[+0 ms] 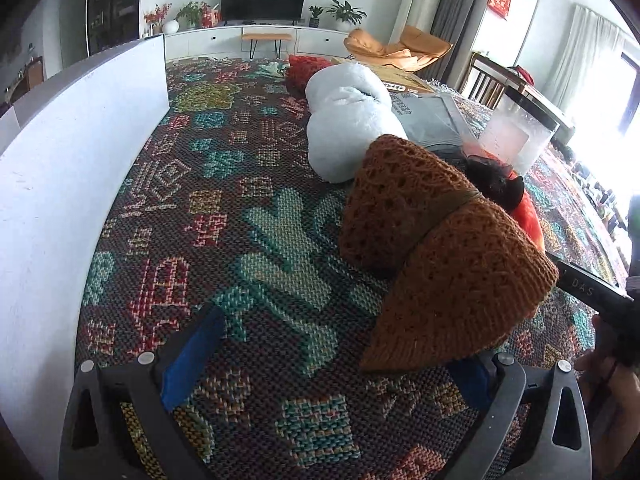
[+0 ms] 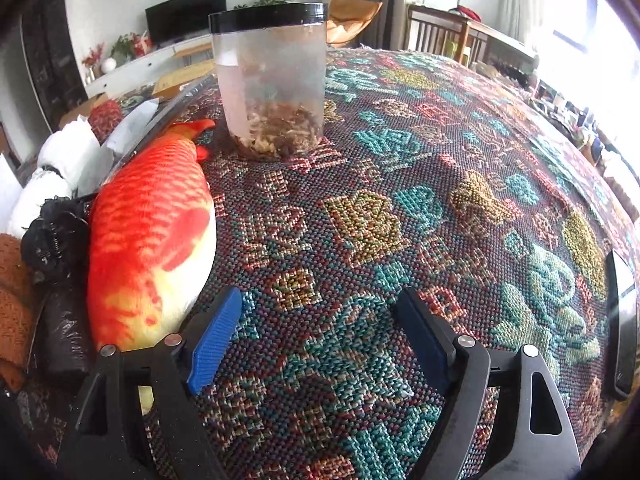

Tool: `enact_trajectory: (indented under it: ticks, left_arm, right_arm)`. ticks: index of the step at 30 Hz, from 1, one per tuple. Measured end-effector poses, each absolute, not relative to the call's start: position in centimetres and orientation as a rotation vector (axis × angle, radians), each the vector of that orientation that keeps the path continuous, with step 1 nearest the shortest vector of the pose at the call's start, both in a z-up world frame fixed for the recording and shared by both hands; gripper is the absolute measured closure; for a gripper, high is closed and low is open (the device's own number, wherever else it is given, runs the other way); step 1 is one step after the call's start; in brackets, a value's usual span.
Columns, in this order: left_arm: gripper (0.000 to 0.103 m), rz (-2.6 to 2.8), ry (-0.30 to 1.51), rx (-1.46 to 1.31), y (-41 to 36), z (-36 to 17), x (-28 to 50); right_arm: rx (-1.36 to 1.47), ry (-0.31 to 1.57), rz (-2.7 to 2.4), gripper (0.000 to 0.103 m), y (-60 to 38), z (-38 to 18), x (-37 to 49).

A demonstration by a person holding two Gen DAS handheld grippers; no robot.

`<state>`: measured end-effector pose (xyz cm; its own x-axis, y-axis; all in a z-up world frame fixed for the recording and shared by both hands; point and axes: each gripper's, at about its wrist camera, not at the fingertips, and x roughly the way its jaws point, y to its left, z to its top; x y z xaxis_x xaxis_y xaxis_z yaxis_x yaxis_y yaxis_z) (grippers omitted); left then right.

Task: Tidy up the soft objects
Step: 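Move the left tool to the brown knit hat while the right tool approaches the red fish plush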

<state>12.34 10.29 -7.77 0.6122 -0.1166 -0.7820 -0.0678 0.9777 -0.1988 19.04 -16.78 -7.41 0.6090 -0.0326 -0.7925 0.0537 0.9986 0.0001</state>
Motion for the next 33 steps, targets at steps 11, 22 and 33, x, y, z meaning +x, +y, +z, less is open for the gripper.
enact_trajectory:
  ticks: [11,22,33]
  left_arm:
    - [0.0,0.034,0.945,-0.043,7.8,-8.5,12.7]
    - [0.0,0.036,0.946,-0.039,7.7,-8.5,12.7]
    - [0.0,0.035,0.946,-0.04,7.7,-8.5,12.7]
  right_arm:
    - [0.022,0.913,-0.054,0.018,-16.5,-7.6,18.5]
    - [0.023,0.913,-0.054,0.018,-16.4,-7.7,18.4]
    - [0.022,0.913,-0.053,0.018,-16.4,-7.7,18.4]
